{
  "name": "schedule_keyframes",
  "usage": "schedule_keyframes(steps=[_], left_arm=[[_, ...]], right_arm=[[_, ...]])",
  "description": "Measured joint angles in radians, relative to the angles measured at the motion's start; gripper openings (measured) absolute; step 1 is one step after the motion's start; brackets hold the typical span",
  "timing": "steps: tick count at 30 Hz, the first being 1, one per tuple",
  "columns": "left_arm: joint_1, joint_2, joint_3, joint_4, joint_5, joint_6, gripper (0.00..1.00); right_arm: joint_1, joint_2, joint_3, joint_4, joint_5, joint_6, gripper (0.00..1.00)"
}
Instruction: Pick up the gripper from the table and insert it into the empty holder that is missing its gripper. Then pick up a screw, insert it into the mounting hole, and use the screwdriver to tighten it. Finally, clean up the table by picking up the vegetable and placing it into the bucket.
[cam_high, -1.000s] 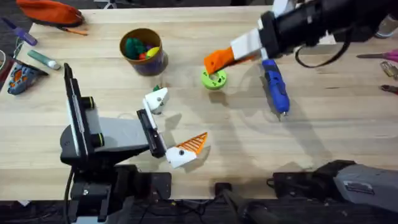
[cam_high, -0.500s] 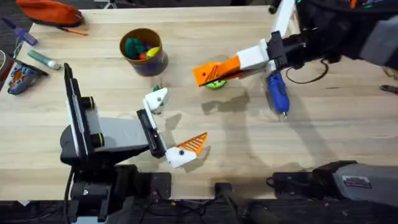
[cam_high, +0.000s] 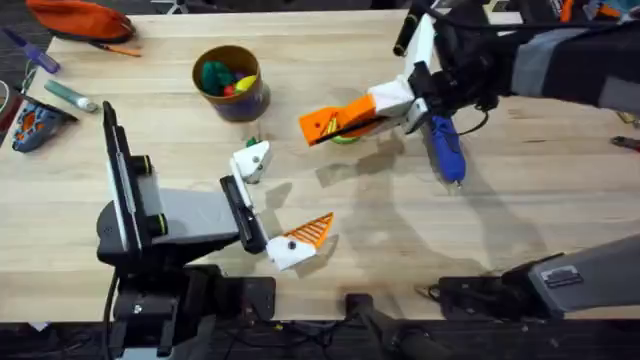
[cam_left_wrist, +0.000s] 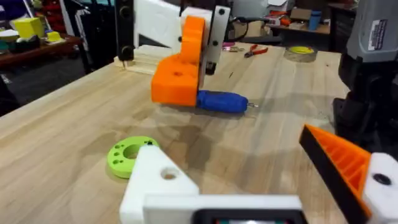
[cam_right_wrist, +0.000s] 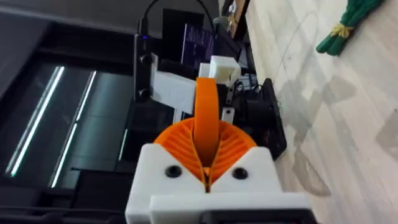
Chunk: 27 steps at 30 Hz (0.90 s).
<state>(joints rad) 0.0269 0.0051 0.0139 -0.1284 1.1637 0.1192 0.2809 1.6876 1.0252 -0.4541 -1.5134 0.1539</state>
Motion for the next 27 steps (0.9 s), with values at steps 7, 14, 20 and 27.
schedule_keyframes(steps=[7, 14, 20, 27], left_arm=[[0.000, 0.000, 0.000, 0.000, 0.000, 0.000, 0.985], [0.000, 0.000, 0.000, 0.000, 0.000, 0.000, 0.985], [0.000, 0.000, 0.000, 0.000, 0.000, 0.000, 0.985], [0.000, 0.000, 0.000, 0.000, 0.000, 0.000, 0.985]], right_arm=[[0.017, 0.019, -0.088, 0.217, -0.009, 0.031, 0.020], [0.019, 0.019, -0.195, 0.396, -0.010, 0.183, 0.020], [0.059, 0.019, -0.176, 0.402, -0.010, 0.300, 0.020], [0.128, 0.019, -0.123, 0.465, -0.009, 0.333, 0.020]])
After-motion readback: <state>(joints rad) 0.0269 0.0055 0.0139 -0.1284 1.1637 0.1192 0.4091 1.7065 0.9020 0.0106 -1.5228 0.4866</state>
